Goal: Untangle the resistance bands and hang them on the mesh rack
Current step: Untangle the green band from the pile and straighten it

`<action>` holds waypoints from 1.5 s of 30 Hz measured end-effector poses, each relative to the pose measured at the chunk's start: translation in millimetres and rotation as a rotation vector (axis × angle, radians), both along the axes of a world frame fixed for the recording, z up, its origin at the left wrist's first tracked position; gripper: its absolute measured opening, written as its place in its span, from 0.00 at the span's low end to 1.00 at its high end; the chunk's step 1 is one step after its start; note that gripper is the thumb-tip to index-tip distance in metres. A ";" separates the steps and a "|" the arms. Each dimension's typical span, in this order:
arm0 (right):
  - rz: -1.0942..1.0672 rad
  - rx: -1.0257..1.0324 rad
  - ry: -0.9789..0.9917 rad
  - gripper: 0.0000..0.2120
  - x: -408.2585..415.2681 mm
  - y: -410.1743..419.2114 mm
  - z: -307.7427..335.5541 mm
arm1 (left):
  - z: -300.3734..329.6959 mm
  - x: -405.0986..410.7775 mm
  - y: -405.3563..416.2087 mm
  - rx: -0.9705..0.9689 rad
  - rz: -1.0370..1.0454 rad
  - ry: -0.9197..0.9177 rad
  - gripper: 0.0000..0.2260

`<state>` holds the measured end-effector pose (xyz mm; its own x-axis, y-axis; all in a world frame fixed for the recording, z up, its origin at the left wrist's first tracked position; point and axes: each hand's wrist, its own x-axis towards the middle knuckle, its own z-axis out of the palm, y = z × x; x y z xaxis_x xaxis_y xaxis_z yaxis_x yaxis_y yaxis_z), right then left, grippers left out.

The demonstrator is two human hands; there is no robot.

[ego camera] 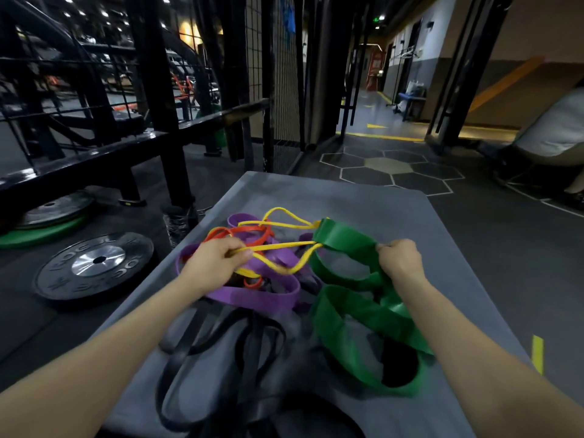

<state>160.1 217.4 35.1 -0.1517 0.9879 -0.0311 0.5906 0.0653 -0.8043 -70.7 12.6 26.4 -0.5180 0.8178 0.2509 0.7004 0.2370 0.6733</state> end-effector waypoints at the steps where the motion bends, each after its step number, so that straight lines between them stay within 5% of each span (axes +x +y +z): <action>1: -0.029 -0.024 0.032 0.16 1.4 0.7 -0.3 | -3.7 -4.2 -1.5 -0.043 0.072 -0.028 0.14; 4: -0.095 -0.083 0.160 0.10 7.5 4.5 3.6 | -13.1 -21.5 -9.2 -0.162 0.325 -0.077 0.11; 6: -0.069 -0.074 0.173 0.14 8.2 4.9 2.8 | -11.6 -20.2 -6.3 -0.235 0.375 -0.116 0.10; 10: 0.182 0.044 0.113 0.21 3.1 -3.3 -1.6 | -8.5 22.8 30.5 -0.345 0.267 0.132 0.15; 13: 0.313 0.119 0.126 0.18 5.0 -5.9 1.9 | -7.9 60.8 66.4 -0.174 0.156 0.165 0.25; 16: 0.365 0.119 0.245 0.16 11.2 -6.4 2.9 | -20.4 93.5 102.2 -0.263 0.069 0.098 0.33; 19: 0.403 0.110 0.332 0.14 23.0 -7.1 6.8 | -28.0 109.7 121.6 -0.379 0.126 0.043 0.25; 23: 0.501 0.154 0.228 0.09 25.9 -5.6 -1.9 | -15.8 118.9 121.9 -0.530 0.162 0.278 0.21; 26: 0.419 0.231 0.088 0.18 11.5 -8.3 -9.4 | 2.5 118.6 109.5 -0.421 -0.002 0.409 0.16; 31: 0.216 0.136 0.118 0.17 -8.1 -5.8 -7.5 | 32.9 110.2 69.8 0.059 -0.468 0.276 0.14; 33: 0.108 0.064 0.156 0.16 -11.1 0.4 -10.3 | 45.0 108.5 59.5 0.233 -0.494 0.166 0.17; 37: -0.135 0.002 0.199 0.13 6.5 12.4 -14.3 | 56.2 79.9 39.3 0.493 -0.219 -0.075 0.12; 42: -0.309 -0.094 0.273 0.16 30.6 18.4 -15.8 | 39.0 27.1 21.9 0.692 0.456 -0.431 0.17; 45: -0.292 -0.092 0.248 0.13 38.1 17.0 -17.5 | 28.3 13.6 15.2 0.314 0.620 -0.209 0.18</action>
<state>198.2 234.4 17.6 0.1212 0.9854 -0.1197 0.3607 -0.1561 -0.9195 -57.2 27.8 54.8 -0.9259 0.2637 0.2704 0.3488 0.3224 0.8800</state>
